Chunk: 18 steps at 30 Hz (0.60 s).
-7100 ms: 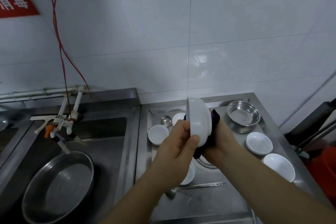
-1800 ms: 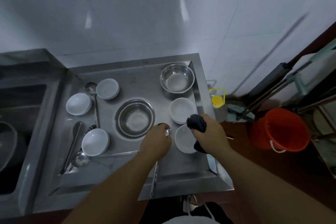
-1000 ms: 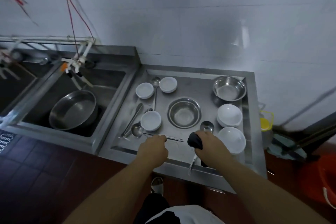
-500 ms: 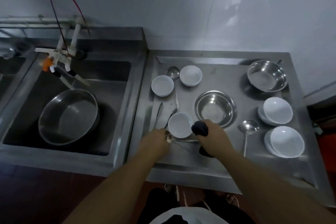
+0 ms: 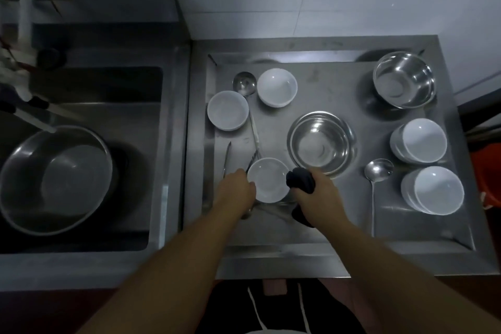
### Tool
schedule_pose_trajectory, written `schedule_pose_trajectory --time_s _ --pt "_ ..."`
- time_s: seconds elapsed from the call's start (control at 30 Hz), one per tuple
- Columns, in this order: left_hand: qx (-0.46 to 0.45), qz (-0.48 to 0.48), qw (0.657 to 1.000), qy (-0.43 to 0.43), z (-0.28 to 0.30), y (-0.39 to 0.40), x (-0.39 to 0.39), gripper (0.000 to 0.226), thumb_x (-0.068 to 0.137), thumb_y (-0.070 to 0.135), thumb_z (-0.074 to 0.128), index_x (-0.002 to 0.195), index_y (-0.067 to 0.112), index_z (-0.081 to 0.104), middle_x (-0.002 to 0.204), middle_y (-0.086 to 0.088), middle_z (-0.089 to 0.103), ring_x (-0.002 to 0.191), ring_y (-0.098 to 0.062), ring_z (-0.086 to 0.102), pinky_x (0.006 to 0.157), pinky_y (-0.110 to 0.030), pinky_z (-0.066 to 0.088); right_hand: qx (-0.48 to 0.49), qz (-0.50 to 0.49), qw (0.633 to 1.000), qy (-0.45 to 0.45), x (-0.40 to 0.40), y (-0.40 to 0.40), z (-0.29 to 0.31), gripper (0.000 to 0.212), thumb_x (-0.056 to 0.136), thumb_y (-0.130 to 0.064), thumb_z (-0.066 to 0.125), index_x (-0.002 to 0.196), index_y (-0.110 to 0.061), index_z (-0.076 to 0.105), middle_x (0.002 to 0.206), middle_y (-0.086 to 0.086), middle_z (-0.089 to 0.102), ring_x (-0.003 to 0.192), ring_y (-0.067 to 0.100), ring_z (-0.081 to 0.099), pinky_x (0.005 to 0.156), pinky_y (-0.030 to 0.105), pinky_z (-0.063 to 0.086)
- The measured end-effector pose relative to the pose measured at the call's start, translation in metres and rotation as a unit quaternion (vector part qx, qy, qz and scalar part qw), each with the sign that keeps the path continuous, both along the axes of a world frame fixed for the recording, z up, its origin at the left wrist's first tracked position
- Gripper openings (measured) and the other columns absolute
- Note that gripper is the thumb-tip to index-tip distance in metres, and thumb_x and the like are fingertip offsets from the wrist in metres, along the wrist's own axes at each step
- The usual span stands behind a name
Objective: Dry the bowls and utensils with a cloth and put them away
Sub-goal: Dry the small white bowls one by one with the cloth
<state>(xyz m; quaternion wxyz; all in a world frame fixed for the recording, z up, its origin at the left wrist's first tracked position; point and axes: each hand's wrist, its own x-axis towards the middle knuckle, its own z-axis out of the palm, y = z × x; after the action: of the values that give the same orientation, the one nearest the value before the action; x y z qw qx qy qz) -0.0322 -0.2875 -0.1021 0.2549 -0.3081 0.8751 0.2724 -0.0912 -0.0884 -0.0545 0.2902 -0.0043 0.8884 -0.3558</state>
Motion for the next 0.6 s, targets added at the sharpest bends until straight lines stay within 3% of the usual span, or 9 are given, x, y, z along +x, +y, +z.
schedule_pose_trajectory --time_s 0.1,0.27,0.37,0.43,0.6 --pt "-0.004 0.022 1.000 -0.016 -0.008 0.002 -0.007 0.025 0.103 0.030 0.054 0.116 0.011 0.062 0.107 -0.010 0.070 0.088 -0.026 0.065 0.068 -0.035 0.053 -0.010 -0.020 1.000 -0.010 -0.002 0.001 -0.008 0.029 0.086 -0.025 0.073 0.113 -0.028 0.062 0.100 -0.005 0.067 0.092 0.016 0.064 0.083 0.044 0.055" --pt "-0.038 0.052 0.998 -0.029 -0.014 0.005 -0.013 0.017 0.101 0.026 0.057 0.108 0.014 0.066 0.097 -0.005 0.070 0.076 -0.021 0.062 0.057 -0.030 0.044 -0.032 -0.030 0.999 -0.021 -0.006 0.007 -0.018 0.025 0.085 -0.024 0.073 0.107 -0.033 0.063 0.097 -0.008 0.067 0.088 0.010 0.064 0.076 0.038 0.054" --pt "-0.010 0.086 0.996 -0.022 -0.009 0.006 -0.015 0.014 0.095 0.024 0.061 0.102 0.013 0.066 0.091 -0.005 0.068 0.076 -0.023 0.065 0.059 -0.031 0.050 -0.045 -0.029 0.998 -0.015 -0.008 0.011 -0.018 0.027 0.086 -0.024 0.073 0.108 -0.035 0.062 0.095 -0.011 0.067 0.084 0.001 0.063 0.069 0.030 0.048" --pt "0.016 0.102 0.995 -0.006 -0.001 0.006 -0.016 0.014 0.092 0.027 0.064 0.098 0.016 0.068 0.084 -0.001 0.068 0.073 -0.019 0.066 0.057 -0.029 0.048 -0.052 -0.033 0.998 -0.010 -0.009 0.013 -0.013 0.035 0.086 -0.028 0.074 0.112 -0.045 0.058 0.096 -0.020 0.067 0.085 -0.005 0.062 0.068 0.024 0.046" --pt "0.069 0.158 0.984 0.051 0.026 0.003 -0.015 0.012 0.088 0.032 0.069 0.083 0.021 0.070 0.080 0.000 0.073 0.071 -0.015 0.068 0.062 -0.028 0.054 -0.078 -0.034 0.996 -0.004 -0.011 0.007 0.009 0.036 0.087 -0.037 0.073 0.100 -0.062 0.050 0.092 -0.032 0.065 0.086 -0.011 0.062 0.067 0.026 0.047"
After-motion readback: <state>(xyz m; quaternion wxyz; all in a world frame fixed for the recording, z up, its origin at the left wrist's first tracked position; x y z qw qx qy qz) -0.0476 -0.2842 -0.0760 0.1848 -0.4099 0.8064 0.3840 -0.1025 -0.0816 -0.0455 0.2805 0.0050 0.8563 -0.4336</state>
